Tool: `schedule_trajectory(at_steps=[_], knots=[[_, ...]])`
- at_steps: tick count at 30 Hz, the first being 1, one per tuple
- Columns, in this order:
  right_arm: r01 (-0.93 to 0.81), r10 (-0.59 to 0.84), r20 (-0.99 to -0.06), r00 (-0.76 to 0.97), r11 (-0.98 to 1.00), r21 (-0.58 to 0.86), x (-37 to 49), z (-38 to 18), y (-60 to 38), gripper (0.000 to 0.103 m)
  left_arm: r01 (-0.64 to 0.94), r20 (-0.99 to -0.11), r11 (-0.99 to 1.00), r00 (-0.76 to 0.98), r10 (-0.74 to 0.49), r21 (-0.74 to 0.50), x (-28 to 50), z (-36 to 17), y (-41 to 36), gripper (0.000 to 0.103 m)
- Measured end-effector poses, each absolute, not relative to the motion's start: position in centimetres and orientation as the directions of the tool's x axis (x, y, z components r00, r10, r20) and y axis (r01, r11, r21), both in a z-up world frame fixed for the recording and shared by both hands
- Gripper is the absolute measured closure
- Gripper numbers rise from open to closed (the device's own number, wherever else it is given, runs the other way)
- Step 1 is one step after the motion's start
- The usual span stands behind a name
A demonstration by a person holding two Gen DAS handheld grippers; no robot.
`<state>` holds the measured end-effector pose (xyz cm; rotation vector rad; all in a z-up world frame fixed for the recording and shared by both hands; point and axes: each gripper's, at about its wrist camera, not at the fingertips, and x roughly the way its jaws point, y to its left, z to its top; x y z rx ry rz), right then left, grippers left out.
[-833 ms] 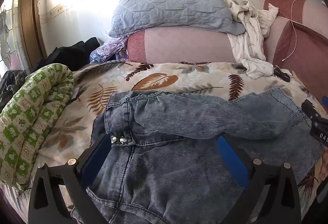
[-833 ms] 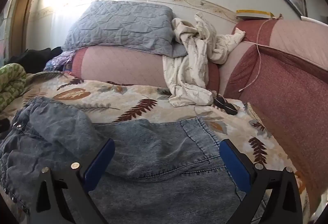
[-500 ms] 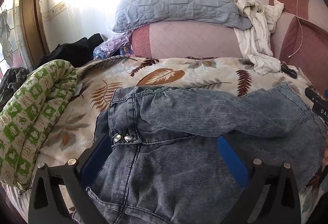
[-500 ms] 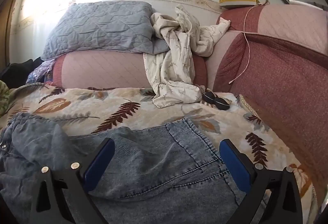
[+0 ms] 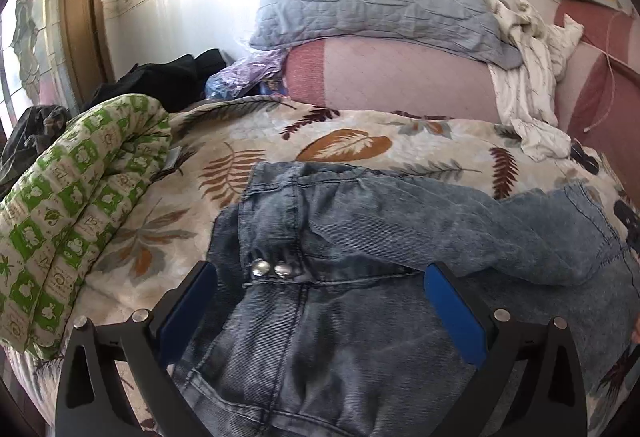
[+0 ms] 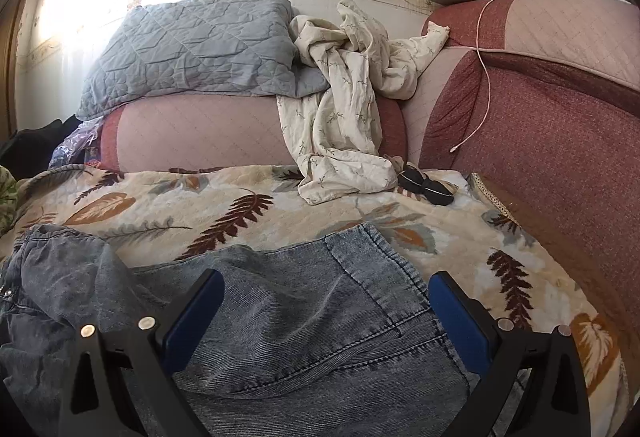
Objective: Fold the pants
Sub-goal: 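Move both grippers over the blue jeans toward the waistband and leg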
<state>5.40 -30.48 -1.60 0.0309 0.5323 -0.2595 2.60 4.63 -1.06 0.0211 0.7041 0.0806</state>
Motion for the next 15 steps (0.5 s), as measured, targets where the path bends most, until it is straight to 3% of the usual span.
schedule_trajectory(at_steps=[15], knots=[[0.256,-0.241,-0.519,0.820,0.966,-0.045,5.5,-2.0,-30.7,0.000,-0.275,-0.594,0.961,0.769,0.237,0.028,2.7,1.0,11.8,0.000]])
